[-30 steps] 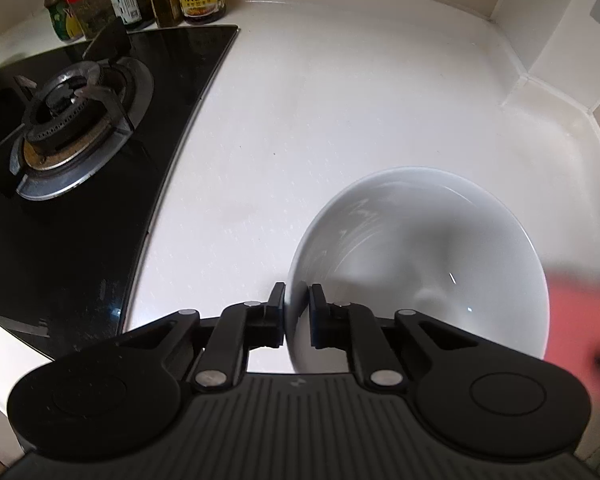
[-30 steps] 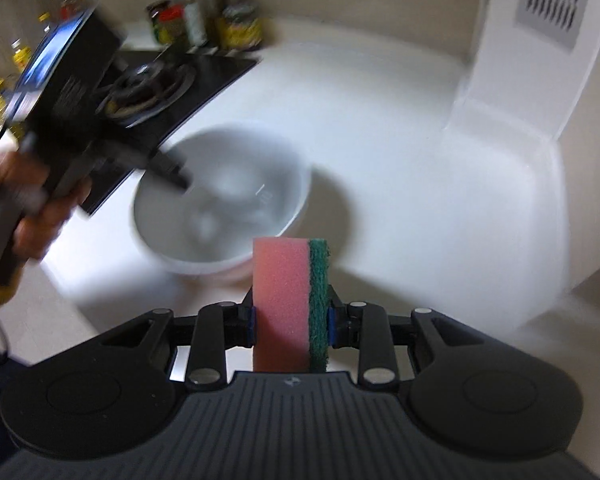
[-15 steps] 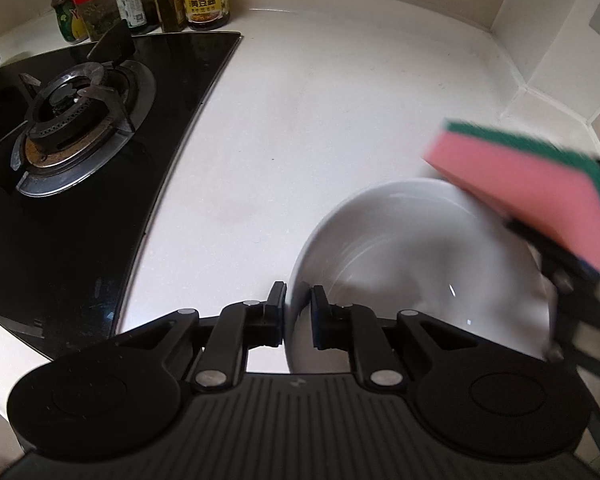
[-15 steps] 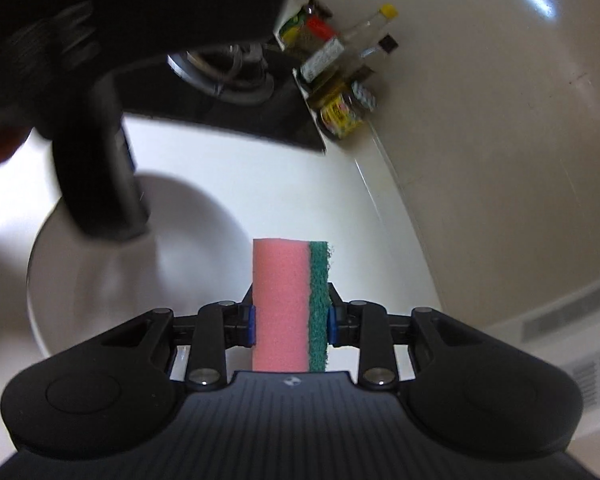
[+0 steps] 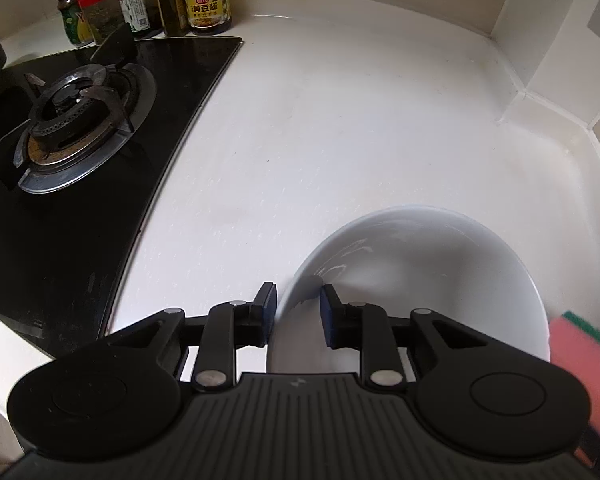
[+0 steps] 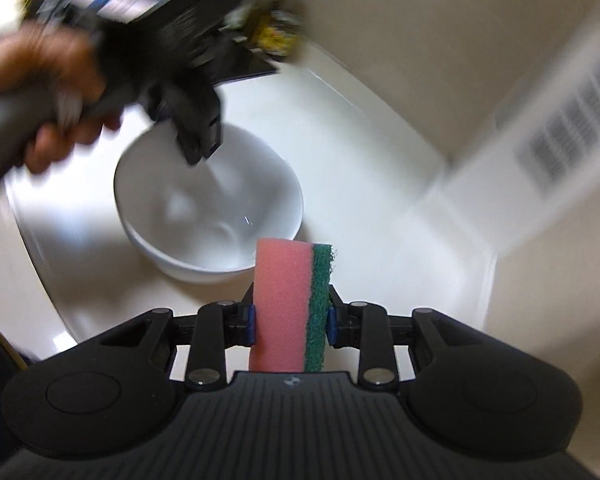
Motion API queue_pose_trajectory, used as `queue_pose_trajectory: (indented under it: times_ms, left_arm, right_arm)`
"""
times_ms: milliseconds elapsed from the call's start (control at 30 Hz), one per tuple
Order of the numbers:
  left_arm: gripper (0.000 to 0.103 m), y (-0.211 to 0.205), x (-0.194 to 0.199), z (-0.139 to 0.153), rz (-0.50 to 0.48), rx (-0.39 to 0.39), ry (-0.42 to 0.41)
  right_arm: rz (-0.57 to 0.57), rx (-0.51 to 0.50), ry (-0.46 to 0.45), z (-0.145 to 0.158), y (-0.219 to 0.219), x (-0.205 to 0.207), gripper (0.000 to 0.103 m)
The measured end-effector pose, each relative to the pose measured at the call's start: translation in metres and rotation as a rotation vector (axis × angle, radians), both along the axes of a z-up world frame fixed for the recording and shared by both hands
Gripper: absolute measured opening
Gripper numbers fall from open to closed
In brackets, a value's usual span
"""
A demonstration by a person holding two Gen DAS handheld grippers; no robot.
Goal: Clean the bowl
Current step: 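Hold the bowl with the left gripper while the right wipes the sponge along the rim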
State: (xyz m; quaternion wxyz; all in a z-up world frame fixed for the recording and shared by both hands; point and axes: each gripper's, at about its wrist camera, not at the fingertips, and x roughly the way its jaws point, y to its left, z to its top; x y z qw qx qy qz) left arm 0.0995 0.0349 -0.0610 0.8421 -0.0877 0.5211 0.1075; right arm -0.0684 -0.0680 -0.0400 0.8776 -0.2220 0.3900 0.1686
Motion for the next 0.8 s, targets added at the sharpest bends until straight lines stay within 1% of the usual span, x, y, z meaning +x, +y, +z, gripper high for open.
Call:
queue_pose_trajectory:
  times_ms: [67,100,133,200,233,300,333,400,433,500,567,600,633,667,733,800]
  left_arm:
    - [0.015,0.000,-0.001,0.000,-0.003,0.008,0.012]
    - [0.012,0.001,-0.001,0.000,-0.002,0.006,0.014]
    - [0.010,0.003,0.000,0.000,0.000,-0.002,0.017]
    - [0.010,0.009,0.004,0.000,-0.006,-0.020,0.032]
    - [0.013,0.014,0.008,0.001,-0.014,-0.044,0.047]
    - [0.014,0.022,0.016,0.001,-0.032,-0.062,0.071]
    - [0.012,0.028,0.022,0.002,-0.046,-0.069,0.081]
    - [0.008,0.034,0.032,0.006,-0.078,-0.057,0.075]
    - [0.008,0.035,0.040,0.009,-0.118,-0.033,0.068]
    - [0.009,0.035,0.055,0.015,-0.201,0.015,0.056]
    - [0.013,0.028,0.074,0.015,-0.308,0.064,0.066]
    - [0.018,0.025,0.080,0.014,-0.344,0.088,0.059]
    - [0.019,0.021,0.086,0.013,-0.383,0.120,0.053]
    - [0.019,0.019,0.088,0.012,-0.380,0.126,0.054]
    - [0.019,0.015,0.092,0.011,-0.372,0.137,0.054]
    - [0.020,0.014,0.089,0.010,-0.320,0.129,0.039]
  right_arm:
    - [-0.068,0.060,0.008,-0.001,-0.002,0.015,0.027]
    - [-0.077,0.067,0.006,0.000,-0.003,0.017,0.027]
    - [-0.081,0.064,-0.007,-0.002,0.000,0.028,0.027]
    - [-0.060,0.054,-0.026,-0.008,0.009,0.055,0.027]
    - [-0.049,0.049,-0.035,-0.011,0.013,0.068,0.027]
    - [-0.060,0.082,-0.020,-0.012,0.009,0.088,0.026]
    - [-0.066,0.099,-0.012,-0.012,0.007,0.099,0.026]
    - [-0.077,0.132,0.003,-0.013,0.003,0.119,0.026]
    - [-0.083,0.149,0.011,-0.013,0.002,0.129,0.026]
    - [-0.119,0.205,0.040,-0.012,-0.008,0.132,0.026]
    - [-0.165,0.280,0.088,-0.019,-0.020,0.127,0.026]
    - [-0.187,0.317,0.112,-0.023,-0.027,0.125,0.026]
    - [-0.207,0.353,0.117,-0.027,-0.031,0.120,0.027]
    - [-0.226,0.388,0.123,-0.031,-0.034,0.115,0.026]
    - [-0.249,0.423,0.119,-0.033,-0.034,0.106,0.026]
    - [-0.274,0.456,0.125,-0.035,-0.028,0.098,0.027]
